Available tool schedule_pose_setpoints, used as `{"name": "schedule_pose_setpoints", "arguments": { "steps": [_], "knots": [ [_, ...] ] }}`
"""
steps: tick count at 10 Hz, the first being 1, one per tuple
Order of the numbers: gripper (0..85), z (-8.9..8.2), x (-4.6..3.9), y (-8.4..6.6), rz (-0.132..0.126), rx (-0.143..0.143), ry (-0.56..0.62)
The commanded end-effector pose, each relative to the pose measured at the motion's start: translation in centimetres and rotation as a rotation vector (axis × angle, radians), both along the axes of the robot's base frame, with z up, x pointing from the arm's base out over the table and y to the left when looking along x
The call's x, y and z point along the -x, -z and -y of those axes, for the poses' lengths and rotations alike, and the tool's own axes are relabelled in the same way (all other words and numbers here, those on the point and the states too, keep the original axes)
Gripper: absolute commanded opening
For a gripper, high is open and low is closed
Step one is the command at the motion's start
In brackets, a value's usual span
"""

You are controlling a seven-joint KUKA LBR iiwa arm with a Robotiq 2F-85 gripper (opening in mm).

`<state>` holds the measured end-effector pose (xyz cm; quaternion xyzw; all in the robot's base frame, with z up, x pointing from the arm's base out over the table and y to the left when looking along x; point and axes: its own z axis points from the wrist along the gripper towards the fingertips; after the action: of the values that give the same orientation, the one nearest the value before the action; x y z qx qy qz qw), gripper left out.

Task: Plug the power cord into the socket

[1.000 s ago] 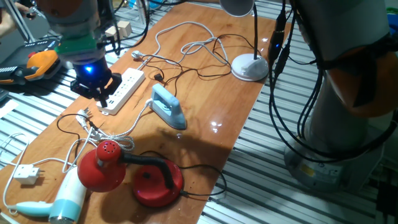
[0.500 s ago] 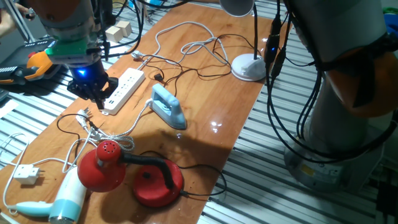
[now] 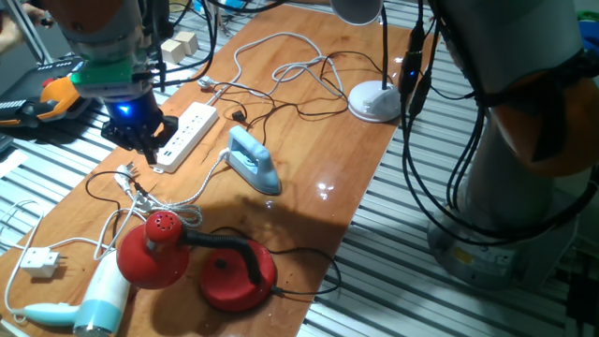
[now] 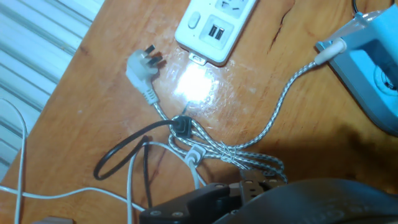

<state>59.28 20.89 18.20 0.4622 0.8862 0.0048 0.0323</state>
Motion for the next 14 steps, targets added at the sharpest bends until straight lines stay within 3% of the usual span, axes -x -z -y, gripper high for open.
{"name": "schedule_pose_setpoints", "arguments": {
  "steps": [1, 3, 5, 9, 11, 14],
  "knots": [
    [0.0, 0.0, 0.00, 0.0, 0.000, 0.006, -0.002],
    [0.0, 0.0, 0.00, 0.0, -0.014, 0.001, 0.001],
    [0.0, 0.0, 0.00, 0.0, 0.006, -0.020, -0.030],
    [0.0, 0.0, 0.00, 0.0, 0.002, -0.037, 0.025],
    [0.0, -0.9, -0.43, 0.1, -0.003, -0.031, 0.056],
    [0.0, -2.1, -1.18, 1.4, 0.009, -0.026, 0.076]
  ]
}}
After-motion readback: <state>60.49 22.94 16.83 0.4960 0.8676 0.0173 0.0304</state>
